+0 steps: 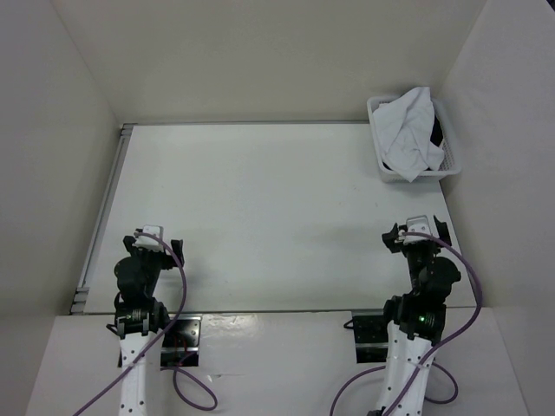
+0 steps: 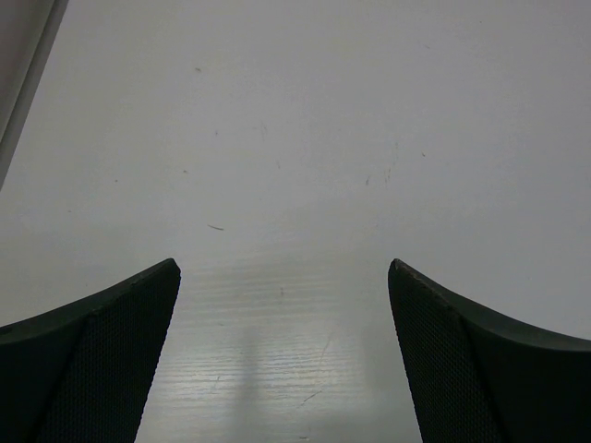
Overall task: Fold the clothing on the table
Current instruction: Grab the skirt from the pile
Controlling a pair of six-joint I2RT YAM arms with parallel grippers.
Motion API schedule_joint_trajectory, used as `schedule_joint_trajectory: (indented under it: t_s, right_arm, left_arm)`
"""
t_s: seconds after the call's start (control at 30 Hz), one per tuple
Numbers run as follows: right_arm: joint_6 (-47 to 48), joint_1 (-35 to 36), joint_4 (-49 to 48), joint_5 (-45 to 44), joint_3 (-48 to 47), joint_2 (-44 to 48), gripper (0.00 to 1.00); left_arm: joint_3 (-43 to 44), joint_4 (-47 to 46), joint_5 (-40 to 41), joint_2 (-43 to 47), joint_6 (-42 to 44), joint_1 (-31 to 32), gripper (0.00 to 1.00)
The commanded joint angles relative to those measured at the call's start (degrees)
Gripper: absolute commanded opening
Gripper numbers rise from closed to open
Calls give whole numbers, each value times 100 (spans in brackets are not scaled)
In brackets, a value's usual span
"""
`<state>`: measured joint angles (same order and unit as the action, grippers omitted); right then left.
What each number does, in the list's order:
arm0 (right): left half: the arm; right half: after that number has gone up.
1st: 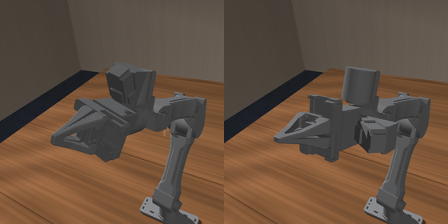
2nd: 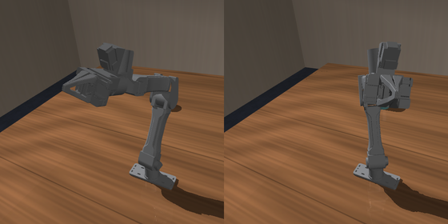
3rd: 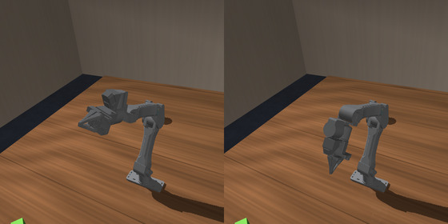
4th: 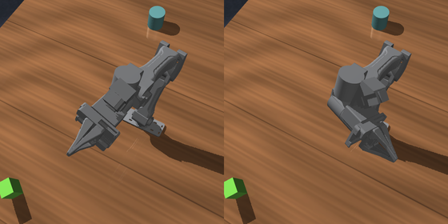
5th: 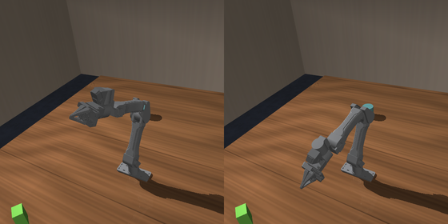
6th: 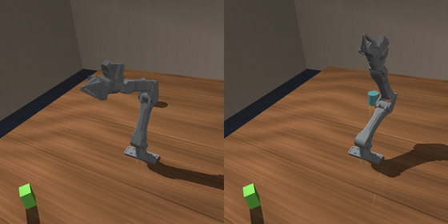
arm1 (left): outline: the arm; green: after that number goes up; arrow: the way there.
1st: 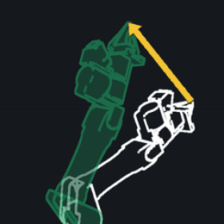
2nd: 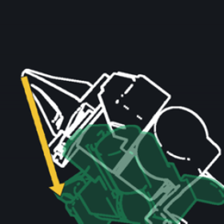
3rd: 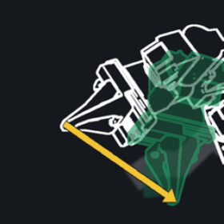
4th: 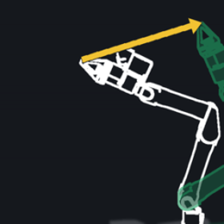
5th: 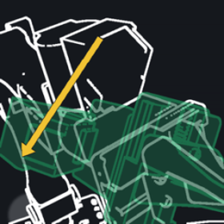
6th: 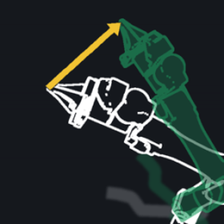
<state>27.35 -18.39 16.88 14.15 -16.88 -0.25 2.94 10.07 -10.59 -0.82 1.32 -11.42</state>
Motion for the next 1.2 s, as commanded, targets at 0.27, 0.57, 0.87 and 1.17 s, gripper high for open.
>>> schedule_joint_trajectory:
  t_s: [0.27, 0.57, 0.87, 1.17]
  right_arm:
    - [684, -77, -800, 131, -165, 429, 99]
    - [402, -77, -696, -61, -518, 429, 99]
    - [131, -77, -493, -545, -1115, -43, 99]
    - [-424, -77, -195, -571, -2257, -1765, 99]
  left_arm:
    - [-312, -426, -110, 829, 26, 26, 99]
    - [-312, -426, -110, 829, 26, 26, 99]
    - [-312, -426, -110, 829, 26, 26, 99]
    - [1076, -944, -382, 829, 739, 26, 99]
